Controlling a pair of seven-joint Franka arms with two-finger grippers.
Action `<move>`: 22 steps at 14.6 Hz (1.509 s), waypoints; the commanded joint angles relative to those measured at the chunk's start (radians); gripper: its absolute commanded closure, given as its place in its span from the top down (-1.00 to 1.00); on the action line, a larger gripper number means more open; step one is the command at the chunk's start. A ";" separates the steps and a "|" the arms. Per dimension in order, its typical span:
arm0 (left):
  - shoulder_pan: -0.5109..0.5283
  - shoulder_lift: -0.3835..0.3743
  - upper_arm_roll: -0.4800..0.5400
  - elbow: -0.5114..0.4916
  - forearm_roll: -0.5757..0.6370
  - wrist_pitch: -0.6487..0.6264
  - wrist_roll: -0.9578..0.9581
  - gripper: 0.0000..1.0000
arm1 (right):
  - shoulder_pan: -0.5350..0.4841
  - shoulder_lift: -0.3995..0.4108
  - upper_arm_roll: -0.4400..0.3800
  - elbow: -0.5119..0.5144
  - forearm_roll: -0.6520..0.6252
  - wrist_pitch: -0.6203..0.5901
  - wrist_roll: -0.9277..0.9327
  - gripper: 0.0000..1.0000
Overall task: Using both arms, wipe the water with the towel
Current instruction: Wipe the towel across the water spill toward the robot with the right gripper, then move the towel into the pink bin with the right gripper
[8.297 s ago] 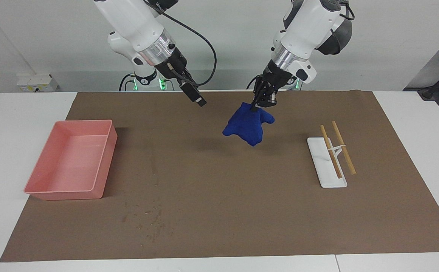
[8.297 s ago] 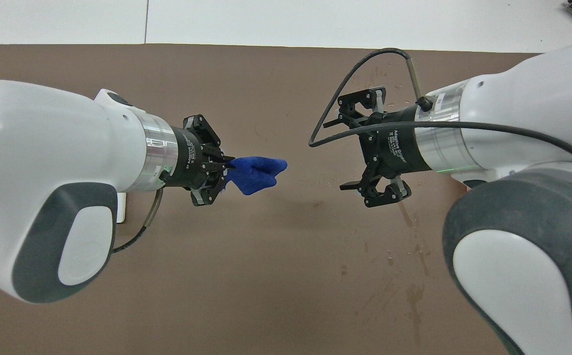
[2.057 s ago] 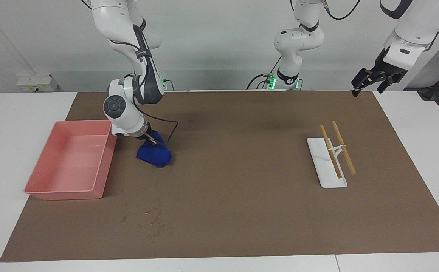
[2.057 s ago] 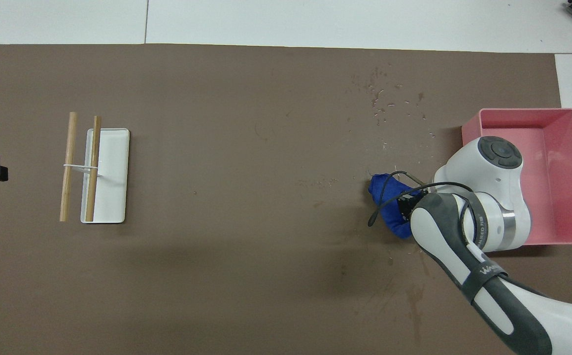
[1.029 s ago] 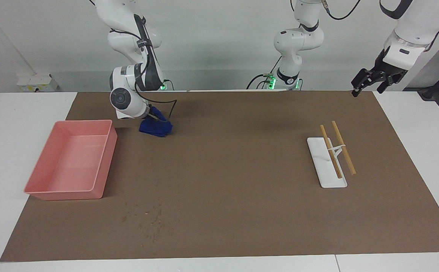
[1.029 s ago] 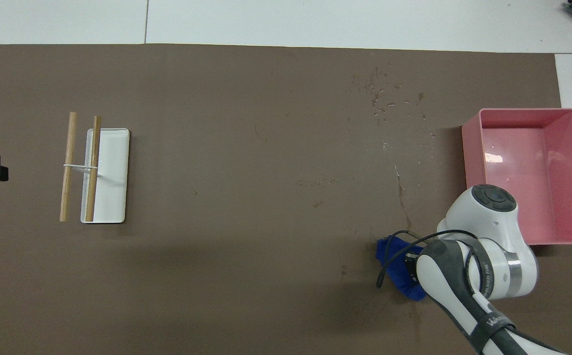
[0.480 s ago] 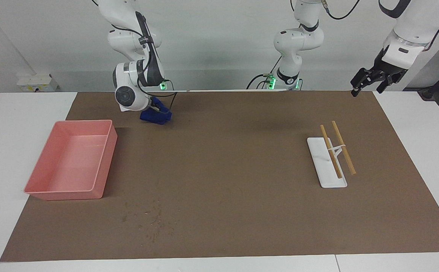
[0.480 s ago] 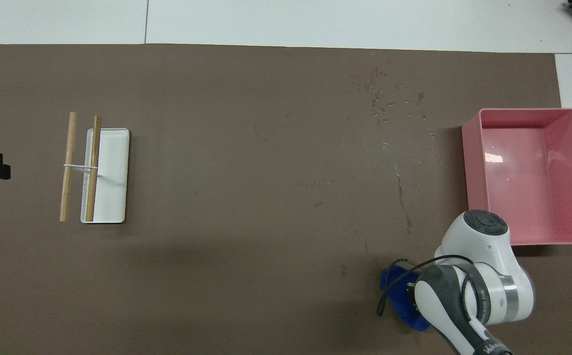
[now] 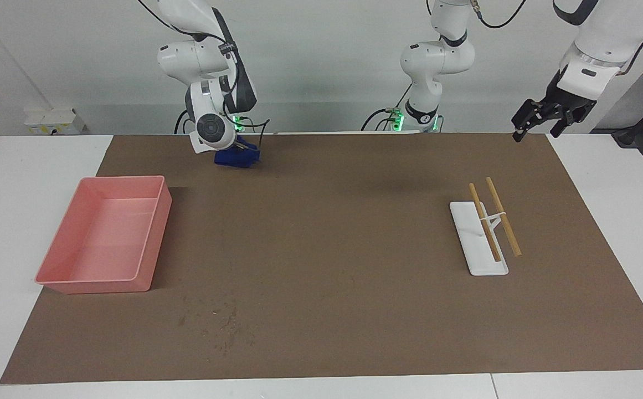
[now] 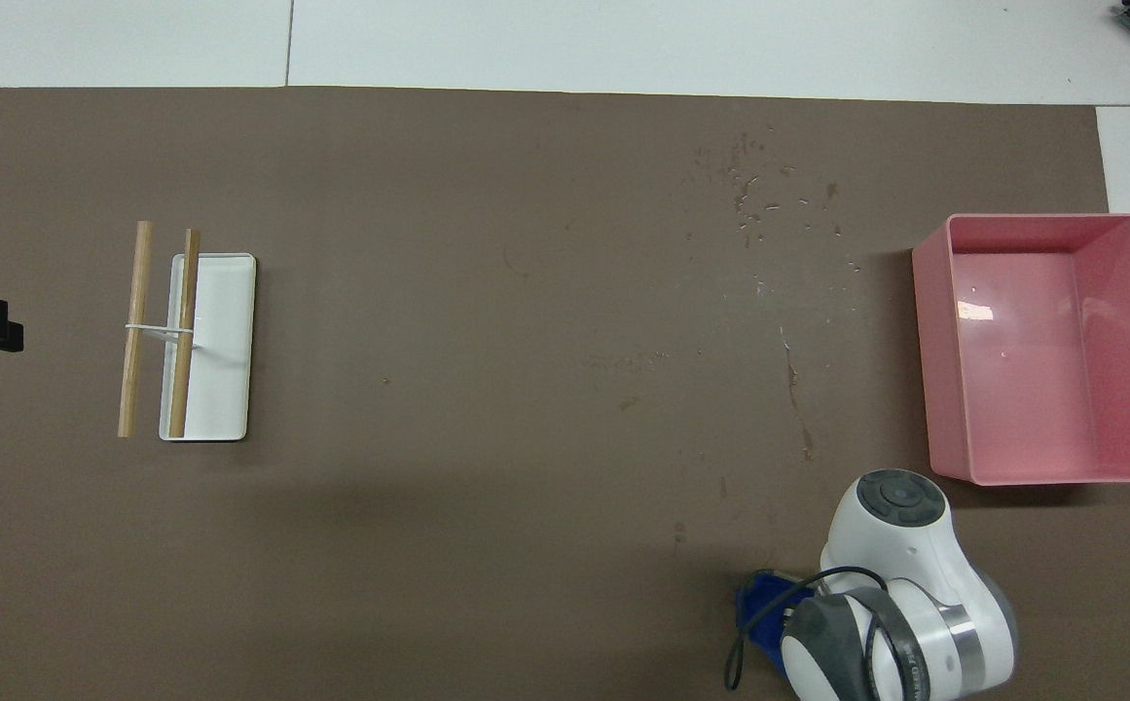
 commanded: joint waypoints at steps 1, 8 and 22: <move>-0.012 -0.018 0.015 -0.019 0.002 0.002 0.011 1.00 | -0.017 -0.023 -0.001 -0.086 -0.071 0.067 -0.021 -1.00; -0.011 -0.021 0.015 -0.020 0.002 -0.001 0.011 1.00 | -0.270 -0.003 0.001 -0.103 -0.164 0.204 -0.288 -1.00; -0.026 -0.021 0.006 -0.031 0.000 0.003 0.089 1.00 | -0.247 0.000 -0.006 0.507 -0.149 -0.215 -0.256 -1.00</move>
